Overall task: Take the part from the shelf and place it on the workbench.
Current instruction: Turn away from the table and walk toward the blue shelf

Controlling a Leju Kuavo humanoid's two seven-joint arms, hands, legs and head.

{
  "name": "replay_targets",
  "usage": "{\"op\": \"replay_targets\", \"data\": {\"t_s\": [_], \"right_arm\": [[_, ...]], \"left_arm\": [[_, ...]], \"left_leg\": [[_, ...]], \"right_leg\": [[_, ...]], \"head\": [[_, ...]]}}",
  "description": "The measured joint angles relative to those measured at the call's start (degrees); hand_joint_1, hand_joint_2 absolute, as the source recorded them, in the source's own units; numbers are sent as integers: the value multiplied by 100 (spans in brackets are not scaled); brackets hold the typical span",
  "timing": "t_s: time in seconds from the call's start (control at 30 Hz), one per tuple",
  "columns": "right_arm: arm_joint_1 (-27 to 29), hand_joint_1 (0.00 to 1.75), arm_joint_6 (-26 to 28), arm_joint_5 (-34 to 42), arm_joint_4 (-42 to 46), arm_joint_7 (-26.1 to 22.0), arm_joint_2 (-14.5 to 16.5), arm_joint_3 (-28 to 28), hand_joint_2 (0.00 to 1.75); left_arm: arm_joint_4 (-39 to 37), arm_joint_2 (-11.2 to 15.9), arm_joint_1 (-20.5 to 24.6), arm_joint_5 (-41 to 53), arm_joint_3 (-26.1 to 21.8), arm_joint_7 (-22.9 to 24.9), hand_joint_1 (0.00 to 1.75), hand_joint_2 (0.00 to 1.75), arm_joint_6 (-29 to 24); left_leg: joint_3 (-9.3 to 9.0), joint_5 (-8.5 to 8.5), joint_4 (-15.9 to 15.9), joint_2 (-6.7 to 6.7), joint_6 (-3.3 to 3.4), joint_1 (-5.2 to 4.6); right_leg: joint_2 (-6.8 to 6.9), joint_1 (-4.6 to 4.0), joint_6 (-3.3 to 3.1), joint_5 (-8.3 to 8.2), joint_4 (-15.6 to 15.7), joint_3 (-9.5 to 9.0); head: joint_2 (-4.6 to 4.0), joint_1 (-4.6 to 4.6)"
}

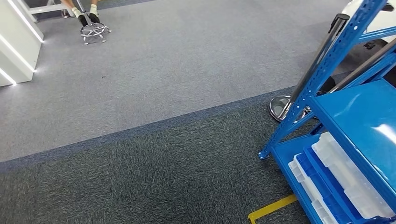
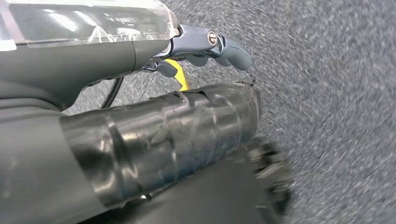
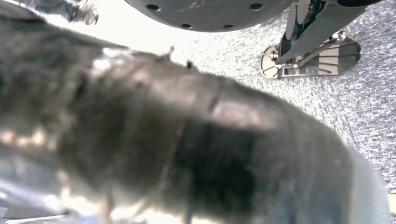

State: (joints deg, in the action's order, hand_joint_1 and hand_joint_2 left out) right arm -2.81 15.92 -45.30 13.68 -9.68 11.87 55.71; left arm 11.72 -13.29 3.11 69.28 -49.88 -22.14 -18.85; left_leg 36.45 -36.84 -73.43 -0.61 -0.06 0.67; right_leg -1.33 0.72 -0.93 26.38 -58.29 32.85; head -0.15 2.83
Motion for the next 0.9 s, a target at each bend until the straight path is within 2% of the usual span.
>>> {"op": "replay_targets", "data": {"t_s": [0.03, 0.07, 0.1, 0.13, 0.17, 0.23, 0.3, 0.33, 0.37, 0.43, 0.47, 0.5, 0.53, 0.57, 0.6, 0.67, 0.7, 0.73, 0.8, 0.83, 0.9], "right_arm": [[1, 0, -2, -9, -1, 0, 1, 0, 0], [2, 0, -3, -23, -3, 0, 2, 0, 0], [3, 0, -5, -40, -5, 0, 5, 0, 0], [0, 0, -7, -57, -7, 0, 10, 0, 0], [-7, 0, -10, -74, -9, 0, 14, 0, 0], [-10, 0, -15, -98, -11, 1, 19, 0, 0], [2, 0, -17, -111, -12, 14, 20, 0, 0], [7, 0, -18, -115, -13, 23, 20, 0, 0], [4, 0, -20, -119, -14, 35, 22, 0, 0], [-11, 0, -22, -127, -17, 53, 27, 0, 0], [-18, 0, -23, -134, -19, 62, 29, 0, 0], [-19, 0, -23, -142, -21, 69, 30, 0, 0], [-17, 0, -23, -150, -22, 78, 30, 0, 0], [-13, 0, -23, -158, -25, 86, 30, 0, 0], [-9, 0, -23, -164, -26, 91, 29, 0, 0], [-15, 0, -23, -176, -28, 95, 28, 0, 0], [-24, 0, -23, -182, -28, 95, 29, -1, 0], [-29, 0, -23, -186, -28, 96, 29, -1, 0], [-23, 0, -23, -191, -28, 96, 29, -1, 0], [-17, 0, -23, -193, -28, 96, 29, -1, 0], [-21, 0, -23, -201, -28, 96, 30, -1, 0]], "left_arm": [[0, 2, -7, -3, 0, -9, 0, 0, 1], [0, 3, -10, -8, 0, -21, 0, 0, 1], [0, 6, -8, -13, 0, -36, 0, 0, 1], [0, 9, -8, -21, 0, -51, 0, 0, 1], [0, 12, -7, -32, 0, -65, 0, 0, 1], [0, 17, 0, -55, 0, -88, 0, 0, -1], [0, 18, 17, -72, -1, -99, 0, 0, -4], [0, 18, 22, -76, -2, -101, 0, 0, -7], [0, 18, 22, -79, -2, -101, 0, 0, -9], [0, 20, 11, -79, -3, -99, 0, 0, -11], [0, 23, 2, -80, -3, -94, 0, 0, -12], [0, 26, -5, -80, -4, -90, 0, 0, -11], [0, 30, -8, -80, -4, -86, 0, 0, -11], [0, 32, -6, -80, -4, -84, 0, 0, -10], [0, 32, -1, -80, -4, -84, 0, 0, -10], [0, 32, 5, -80, -4, -83, 0, 0, -10], [0, 32, 8, -81, -5, -82, 0, 0, -9], [0, 33, 15, -83, -5, -82, 0, 0, -8], [0, 32, 36, -86, -7, -83, 0, 0, -3], [0, 33, 44, -87, -7, -85, 0, 0, 0], [0, 34, 48, -90, -9, -93, 0, 0, 8]], "left_leg": [[58, 55, -77, 12, -1, 0], [9, 223, 79, 27, 5, 2], [-126, 454, 415, 76, 17, 6], [-279, 643, 796, 188, 33, 13], [-406, 772, 1120, 297, 48, 22], [-503, 819, 1388, 425, 83, 19], [-528, 845, 1427, 333, 152, 11], [-542, 867, 1454, 273, 198, 14], [-553, 888, 1481, 206, 243, 22], [-555, 902, 1509, 57, 298, 18], [-552, 897, 1509, -23, 310, 9], [-552, 889, 1508, -106, 313, 1], [-556, 880, 1507, -183, 312, -3], [-566, 868, 1507, -253, 307, -5], [-585, 853, 1507, -314, 296, -6], [-629, 813, 1503, -424, 252, -21], [-646, 795, 1502, -471, 222, -32], [-663, 779, 1504, -515, 189, -42], [-709, 764, 1530, -605, 128, -54], [-728, 735, 1516, -582, 95, -48], [-621, 508, 1213, -350, 43, -30]], "right_leg": [[-78, -1, 0, 2, -12, 2], [-160, 0, 5, 6, -27, 1], [-237, 2, 13, 13, -43, -1], [-306, 0, 28, 22, -63, 4], [-376, -8, 51, 31, -89, 18], [-482, -12, 117, 32, -113, 54], [-555, 8, 194, 20, -109, 76], [-491, 6, 226, 52, -152, 98], [-371, 5, 251, 142, -281, 163], [-62, -2, 286, 478, -865, 443], [20, 7, 304, 650, -1241, 630], [64, 16, 317, 745, -1533, 772], [90, 21, 324, 735, -1646, 826], [115, 24, 324, 621, -1547, 768], [166, 20, 310, 429, -1227, 595], [386, -23, 242, 125, -442, 182], [465, -51, 202, 58, -192, 57], [502, -77, 165, 54, -85, 12], [400, -88, 109, 47, -66, 16], [344, -72, 77, 32, -34, 1], [225, -25, 12, -11, 33, -33]], "head": [[0, 0], [0, 0], [0, 1], [0, 1], [0, 2], [0, 7], [0, 8], [0, 10], [0, 14], [0, 24], [0, 27], [0, 26], [0, 26], [0, 27], [0, 27], [0, 26], [0, 25], [0, 24], [0, 22], [0, 22], [0, 17]]}}
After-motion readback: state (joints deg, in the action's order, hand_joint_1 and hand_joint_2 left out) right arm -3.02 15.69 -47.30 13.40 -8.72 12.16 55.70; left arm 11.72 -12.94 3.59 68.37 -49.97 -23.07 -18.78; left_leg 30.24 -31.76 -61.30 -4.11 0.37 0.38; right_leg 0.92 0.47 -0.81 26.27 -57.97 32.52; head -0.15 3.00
